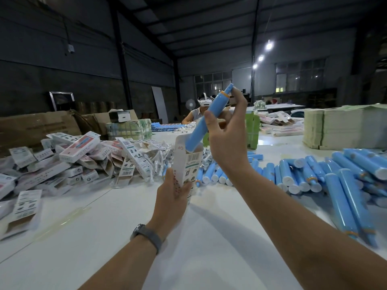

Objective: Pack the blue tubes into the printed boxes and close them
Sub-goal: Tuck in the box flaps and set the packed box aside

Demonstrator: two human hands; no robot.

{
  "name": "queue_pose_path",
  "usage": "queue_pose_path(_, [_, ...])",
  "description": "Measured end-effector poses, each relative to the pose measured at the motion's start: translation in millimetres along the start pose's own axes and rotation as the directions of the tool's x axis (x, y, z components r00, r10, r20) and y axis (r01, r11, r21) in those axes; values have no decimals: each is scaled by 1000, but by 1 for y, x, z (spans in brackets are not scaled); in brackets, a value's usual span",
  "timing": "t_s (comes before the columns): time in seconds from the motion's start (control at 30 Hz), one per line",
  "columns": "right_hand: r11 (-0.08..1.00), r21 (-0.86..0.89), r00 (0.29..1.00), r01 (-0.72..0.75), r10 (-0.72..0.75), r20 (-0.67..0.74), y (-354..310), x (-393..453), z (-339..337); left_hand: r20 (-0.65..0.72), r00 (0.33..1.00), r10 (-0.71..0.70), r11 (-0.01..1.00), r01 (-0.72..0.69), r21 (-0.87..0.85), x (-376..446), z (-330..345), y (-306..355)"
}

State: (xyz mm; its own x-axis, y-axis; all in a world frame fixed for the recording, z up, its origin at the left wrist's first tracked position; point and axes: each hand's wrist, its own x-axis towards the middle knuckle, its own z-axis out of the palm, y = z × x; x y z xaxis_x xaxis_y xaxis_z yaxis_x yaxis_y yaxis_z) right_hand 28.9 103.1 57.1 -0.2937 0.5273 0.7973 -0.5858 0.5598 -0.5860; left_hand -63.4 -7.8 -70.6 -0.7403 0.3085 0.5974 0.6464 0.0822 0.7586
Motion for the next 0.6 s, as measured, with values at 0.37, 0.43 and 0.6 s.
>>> queue_pose_path(0.37, [984,-151,991,90,-74,109,5,-4,6,33,999,17,1000,-16,-18,-1,-1,1])
queue_pose_path(0.43, [988,-135,992,79,-64,108,4,-4,6,25,1000,16,999,-15,-38,-1,-2,1])
queue_pose_path(0.6, [990,-120,992,74,-61,110,3,-7,7,13,1000,1,995,0,-95,-1,-2,2])
